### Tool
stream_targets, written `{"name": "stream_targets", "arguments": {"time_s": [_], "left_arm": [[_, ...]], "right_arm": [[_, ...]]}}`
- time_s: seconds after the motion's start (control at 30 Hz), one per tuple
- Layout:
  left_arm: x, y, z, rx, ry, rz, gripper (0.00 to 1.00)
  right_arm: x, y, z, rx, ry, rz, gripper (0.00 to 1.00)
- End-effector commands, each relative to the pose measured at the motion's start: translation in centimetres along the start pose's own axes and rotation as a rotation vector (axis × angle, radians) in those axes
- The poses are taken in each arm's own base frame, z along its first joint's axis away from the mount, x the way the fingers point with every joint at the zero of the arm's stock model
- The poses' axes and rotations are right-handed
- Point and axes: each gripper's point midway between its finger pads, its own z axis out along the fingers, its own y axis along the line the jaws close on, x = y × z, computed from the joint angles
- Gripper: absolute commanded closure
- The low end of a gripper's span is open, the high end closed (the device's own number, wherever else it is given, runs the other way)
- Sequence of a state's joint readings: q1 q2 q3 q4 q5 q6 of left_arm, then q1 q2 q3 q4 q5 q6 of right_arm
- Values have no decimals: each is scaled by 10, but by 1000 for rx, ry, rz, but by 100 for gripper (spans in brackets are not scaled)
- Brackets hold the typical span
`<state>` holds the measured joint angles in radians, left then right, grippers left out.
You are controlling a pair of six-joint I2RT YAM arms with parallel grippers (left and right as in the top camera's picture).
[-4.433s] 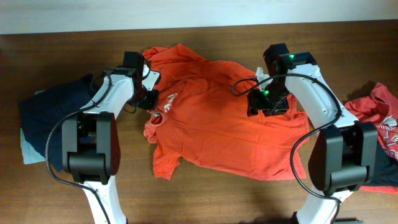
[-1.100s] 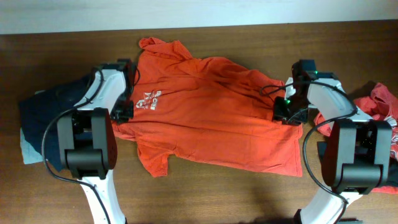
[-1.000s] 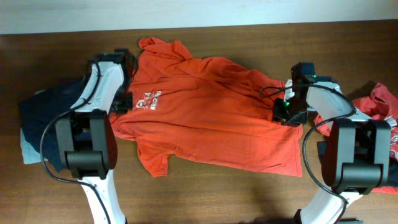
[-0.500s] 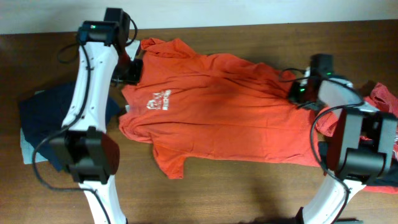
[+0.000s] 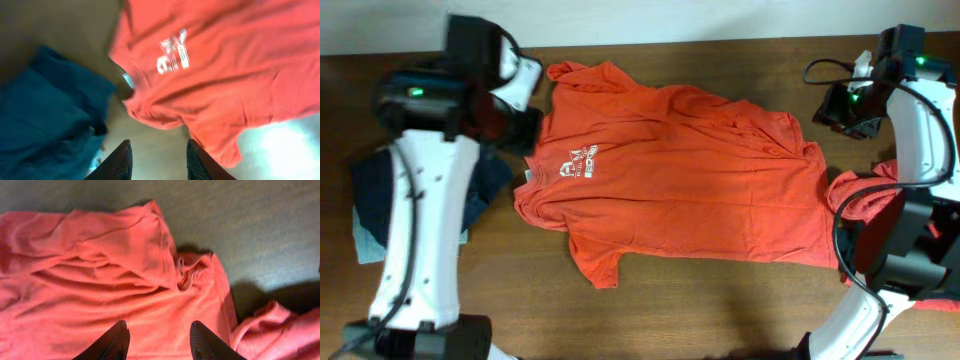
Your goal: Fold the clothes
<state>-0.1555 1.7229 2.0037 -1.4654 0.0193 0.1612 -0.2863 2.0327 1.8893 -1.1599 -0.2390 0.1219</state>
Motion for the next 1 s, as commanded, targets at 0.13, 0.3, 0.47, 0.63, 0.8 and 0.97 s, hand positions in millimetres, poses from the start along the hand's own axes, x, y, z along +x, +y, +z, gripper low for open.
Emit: {"name": "stream_targets", "arguments": {"time_s": [0.13, 0.3, 0.47, 0.63, 0.8, 0.97], "left_arm": [[61, -9, -5, -90, -18, -30, 60], [108, -31, 52, 9, 6, -70, 41], [144, -47, 124, 82, 72, -127, 36], [157, -58, 175, 141, 136, -133, 37], [169, -51, 210, 130, 224, -225, 43], [172, -35, 226, 99, 245, -418, 47]], "right_arm": [[9, 29, -63, -77, -75, -52, 53], [28, 51, -71, -121, -32, -122, 48], [54, 90, -63, -144, 42, -246, 48], [76, 132, -56, -159, 78, -359, 48], [100, 159, -52, -167, 125, -437, 47], [114, 166, -47, -81, 136, -511, 46]]}}
